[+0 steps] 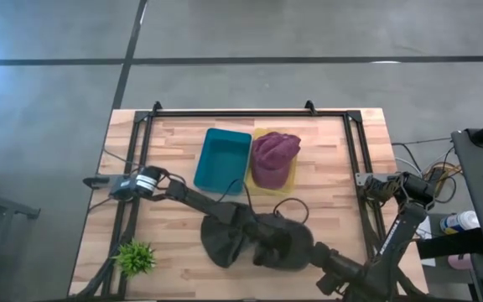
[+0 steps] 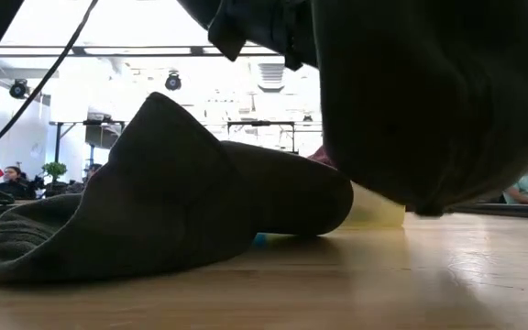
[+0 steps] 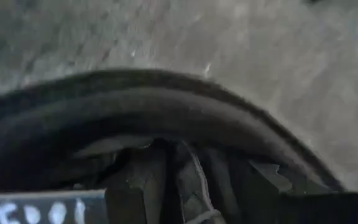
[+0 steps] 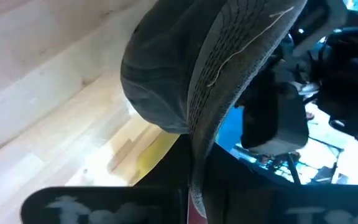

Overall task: Pick & Place hat
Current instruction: Put the right black cap into the blue bin

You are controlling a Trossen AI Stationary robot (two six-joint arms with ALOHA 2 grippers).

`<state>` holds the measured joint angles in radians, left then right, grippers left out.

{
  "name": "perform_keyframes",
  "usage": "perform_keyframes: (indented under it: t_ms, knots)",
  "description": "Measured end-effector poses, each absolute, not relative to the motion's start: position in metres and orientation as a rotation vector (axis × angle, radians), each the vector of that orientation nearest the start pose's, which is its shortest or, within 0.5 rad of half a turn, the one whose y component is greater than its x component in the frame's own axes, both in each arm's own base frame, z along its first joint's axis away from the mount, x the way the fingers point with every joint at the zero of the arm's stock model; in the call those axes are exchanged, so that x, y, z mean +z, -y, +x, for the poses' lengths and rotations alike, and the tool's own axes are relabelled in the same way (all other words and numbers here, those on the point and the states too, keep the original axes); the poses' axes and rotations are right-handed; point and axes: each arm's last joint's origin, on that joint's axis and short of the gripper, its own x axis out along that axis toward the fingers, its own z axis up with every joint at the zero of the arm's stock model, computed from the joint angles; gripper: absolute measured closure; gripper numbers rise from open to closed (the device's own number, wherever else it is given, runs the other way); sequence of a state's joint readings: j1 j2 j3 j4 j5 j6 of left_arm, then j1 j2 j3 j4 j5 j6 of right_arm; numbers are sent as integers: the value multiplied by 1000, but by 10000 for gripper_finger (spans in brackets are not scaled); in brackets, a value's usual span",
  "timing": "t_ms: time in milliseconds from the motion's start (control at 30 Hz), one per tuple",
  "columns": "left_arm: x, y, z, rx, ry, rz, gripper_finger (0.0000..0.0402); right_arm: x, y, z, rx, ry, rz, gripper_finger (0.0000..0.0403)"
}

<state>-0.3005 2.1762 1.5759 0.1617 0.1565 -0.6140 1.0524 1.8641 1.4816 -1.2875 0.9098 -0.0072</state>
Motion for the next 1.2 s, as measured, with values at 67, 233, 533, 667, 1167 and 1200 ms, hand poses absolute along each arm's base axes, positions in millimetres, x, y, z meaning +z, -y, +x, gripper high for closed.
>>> perform_keyframes:
  t_ms: [67,233,533,667,1167,1200]
  knots:
    - [199,150,468,-318,-559,-553,239,235,-282,186,117,-923,-1423,388]
    - [224,146,454,-335,-637,-565,239,236,-281,185,114,-928,-1441,372]
    - [284,139,427,-321,-648,-774,239,233,-281,183,128,-943,-1451,366]
    - [313,134,413,-315,-616,-865,239,231,-280,183,120,-944,-1453,365]
    - [291,148,369,-23,-743,-814,239,221,-278,179,159,-1053,-1304,365]
    - [281,151,373,-33,-730,-818,239,219,-277,178,179,-1086,-1273,365]
